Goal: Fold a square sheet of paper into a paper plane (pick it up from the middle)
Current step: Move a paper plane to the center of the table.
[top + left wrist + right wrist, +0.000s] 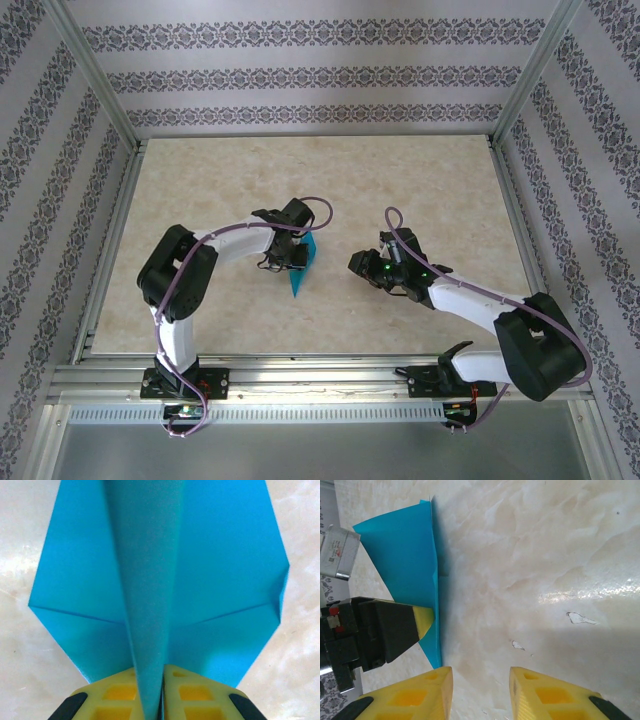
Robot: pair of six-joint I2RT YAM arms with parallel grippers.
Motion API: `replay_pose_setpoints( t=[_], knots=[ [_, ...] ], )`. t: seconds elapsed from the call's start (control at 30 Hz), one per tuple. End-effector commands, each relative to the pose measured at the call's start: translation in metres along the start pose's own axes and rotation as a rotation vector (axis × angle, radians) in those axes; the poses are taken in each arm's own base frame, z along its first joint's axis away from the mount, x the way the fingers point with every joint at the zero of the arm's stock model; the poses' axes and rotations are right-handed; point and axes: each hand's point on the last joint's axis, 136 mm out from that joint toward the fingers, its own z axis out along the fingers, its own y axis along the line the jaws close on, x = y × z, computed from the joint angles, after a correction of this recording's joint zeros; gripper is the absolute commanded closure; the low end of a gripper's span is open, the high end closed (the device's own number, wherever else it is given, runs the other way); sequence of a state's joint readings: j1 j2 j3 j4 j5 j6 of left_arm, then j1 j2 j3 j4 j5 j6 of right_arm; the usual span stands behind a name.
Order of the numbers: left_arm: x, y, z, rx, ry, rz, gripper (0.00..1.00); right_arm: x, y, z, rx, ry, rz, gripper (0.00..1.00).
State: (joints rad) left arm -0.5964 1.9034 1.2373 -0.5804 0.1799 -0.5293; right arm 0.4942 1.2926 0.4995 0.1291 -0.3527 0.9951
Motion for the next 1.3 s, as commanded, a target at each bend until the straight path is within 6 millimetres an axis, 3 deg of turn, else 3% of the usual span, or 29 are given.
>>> replay_pose_setpoints(
  t=[0.0, 0.1, 0.4, 0.8, 1.13, 1.27],
  knots=[
    [0.006, -0.003, 0.0, -0.009, 0.035, -0.006, 0.85, 0.003, -0.008, 0.002, 0.018, 0.01, 0.001, 0.64],
    [0.005, -0.003, 0.0, -0.012, 0.031, -0.005, 0.82, 0.004, -0.009, 0.005, 0.018, 0.024, 0.006, 0.64],
    [0.008, 0.006, 0.015, -0.093, 0.053, -0.005, 0.84, 0.007, -0.011, 0.009, 0.026, 0.046, 0.002, 0.64],
    [0.012, 0.016, 0.041, -0.225, 0.061, -0.077, 0.7, 0.006, -0.016, -0.002, 0.022, 0.04, -0.009, 0.63],
    [0.006, 0.017, 0.035, -0.271, 0.007, -0.165, 0.62, 0.003, -0.016, -0.019, -0.012, 0.047, -0.019, 0.62],
    [0.0, 0.019, 0.023, -0.299, -0.031, -0.175, 0.61, -0.001, -0.017, -0.03, -0.019, 0.036, -0.028, 0.62]
  ],
)
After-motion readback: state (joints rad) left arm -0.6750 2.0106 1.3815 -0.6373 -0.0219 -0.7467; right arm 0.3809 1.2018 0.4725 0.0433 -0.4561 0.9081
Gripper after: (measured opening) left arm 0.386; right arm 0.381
